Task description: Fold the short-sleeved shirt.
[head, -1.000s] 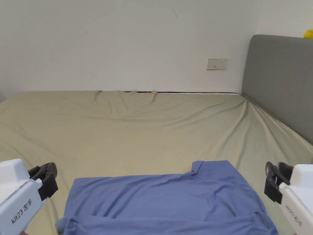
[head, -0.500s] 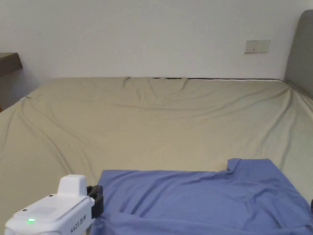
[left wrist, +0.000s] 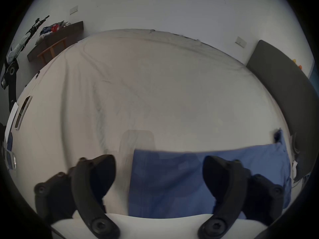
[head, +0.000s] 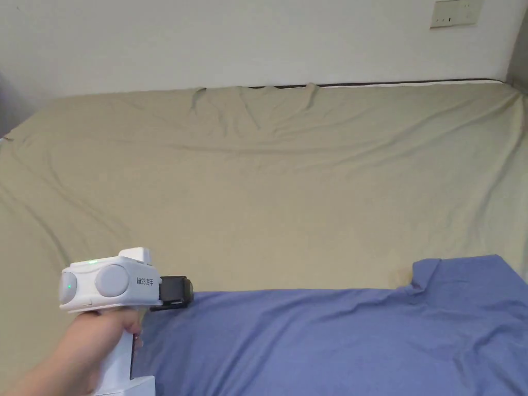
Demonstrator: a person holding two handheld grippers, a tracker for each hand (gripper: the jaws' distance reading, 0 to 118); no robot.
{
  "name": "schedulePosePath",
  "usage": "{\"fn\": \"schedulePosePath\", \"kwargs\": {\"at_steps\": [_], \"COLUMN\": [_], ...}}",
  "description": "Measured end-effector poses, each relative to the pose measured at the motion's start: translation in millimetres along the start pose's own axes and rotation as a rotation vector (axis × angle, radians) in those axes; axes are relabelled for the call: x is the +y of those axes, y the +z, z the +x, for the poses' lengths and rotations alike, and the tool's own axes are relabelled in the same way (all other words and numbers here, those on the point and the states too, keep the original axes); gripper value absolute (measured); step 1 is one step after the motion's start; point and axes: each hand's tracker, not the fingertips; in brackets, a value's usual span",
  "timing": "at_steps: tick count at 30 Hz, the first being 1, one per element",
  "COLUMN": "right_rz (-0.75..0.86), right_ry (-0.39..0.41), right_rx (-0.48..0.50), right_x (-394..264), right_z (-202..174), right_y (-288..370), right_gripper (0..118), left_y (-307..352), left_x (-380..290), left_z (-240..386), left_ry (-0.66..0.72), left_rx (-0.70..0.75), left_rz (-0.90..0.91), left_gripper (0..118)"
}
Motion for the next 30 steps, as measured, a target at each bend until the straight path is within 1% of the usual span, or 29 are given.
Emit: {"fn": "schedulePosePath", "kwargs": {"at_steps": [1, 2, 3, 4, 5, 6, 7, 8, 9, 10, 11, 12, 13, 14, 15, 16, 17, 18, 19, 21, 22, 23, 24, 25, 26, 27, 28, 30], "right_rz": [-0.009, -0.021, -0.03, -0.039, -0.044, -0.048, -0.069, -0.119, -0.15, -0.218, -0.115, -0.142, -0.302, -0.39, -0.421, -0.459, -0.464, -0.477, -0.494, -0.523, -0.546, -0.584, -0.615, -0.554, -0.506, -0.514, -0.504, -0.467], "right_ry": [-0.003, -0.003, -0.003, -0.002, 0.0, 0.006, 0.007, 0.004, 0.043, 0.027, 0.114, 0.092, -0.005, -0.016, 0.037, 0.052, 0.096, 0.113, 0.089, -0.013, -0.044, -0.039, -0.002, -0.038, -0.067, -0.104, -0.1, -0.094], "right_rx": [-0.007, -0.01, -0.018, -0.026, -0.027, -0.025, -0.024, -0.029, -0.02, -0.025, -0.042, -0.027, 0.004, 0.065, 0.101, 0.101, 0.034, -0.046, -0.074, -0.021, -0.043, -0.041, 0.006, 0.066, 0.033, 0.022, 0.002, 0.01], "right_x": [0, 1, 1, 2, 2, 4, 6, 9, 14, 19, 27, 33, 38, 42, 44, 41, 35, 33, 30, 19, 12, 6, 0, 0, 4, 6, 9, 16], "right_z": [1, 2, 4, 5, 8, 12, 15, 20, 24, 29, 38, 47, 61, 71, 80, 83, 111, 114, 120, 126, 126, 125, 123, 119, 121, 121, 121, 122], "right_y": [-1, -2, -3, -5, -8, -13, -21, -32, -45, -61, -78, -97, -126, -154, -182, -204, -261, -281, -301, -328, -339, -346, -347, -335, -332, -328, -322, -305], "right_gripper": [0, 0, 0, 0, 0, 0, 0, 0, 0, 0, 0, 0, 6, 37, 69, 97, 104, 104, 104, 78, 68, 56, 43, 34, 16, 2, 2, 2], "left_y": [-8, -12, -7, -4, 2, 8, 14, 18, 23, 32, 42, 50, 57, 64, 72, 77, 82, 84, 85, 87, 85, 83, 83, 83, 83, 81, 85, 95], "left_x": [-3, -8, -12, -14, -16, -16, -15, -14, -14, -14, -14, -15, -15, -15, -14, -15, -16, -18, -17, -19, -18, -18, -19, -19, -20, -18, -18, -18], "left_z": [2, 7, 13, 21, 23, 24, 25, 27, 27, 28, 29, 29, 29, 30, 32, 35, 37, 41, 42, 45, 44, 43, 43, 43, 42, 38, 37, 33], "left_ry": [-0.004, -0.027, -0.101, -0.172, -0.194, -0.188, -0.159, -0.162, -0.166, -0.172, -0.172, -0.17, -0.172, -0.171, -0.174, -0.18, -0.19, -0.199, -0.205, -0.208, -0.206, -0.203, -0.201, -0.201, -0.203, -0.206, -0.206, -0.185], "left_rx": [0.006, 0.018, 0.044, 0.063, 0.004, -0.046, -0.066, -0.031, -0.033, -0.053, -0.062, -0.077, -0.079, -0.082, -0.09, -0.095, -0.098, -0.093, -0.089, -0.088, -0.089, -0.085, -0.083, -0.082, -0.08, -0.078, -0.077, -0.09], "left_rz": [-0.02, -0.036, 0.019, 0.025, 0.032, 0.039, 0.037, 0.03, 0.033, 0.046, 0.063, 0.082, 0.093, 0.101, 0.112, 0.122, 0.132, 0.134, 0.134, 0.131, 0.121, 0.114, 0.11, 0.1, 0.094, 0.093, 0.093, 0.099], "left_gripper": [86, 87, 84, 72, 38, 6, 1, 1, 1, 1, 1, 1, 1, 1, 1, 1, 1, 1, 1, 1, 1, 1, 1, 1, 1, 1, 1, 1]}}
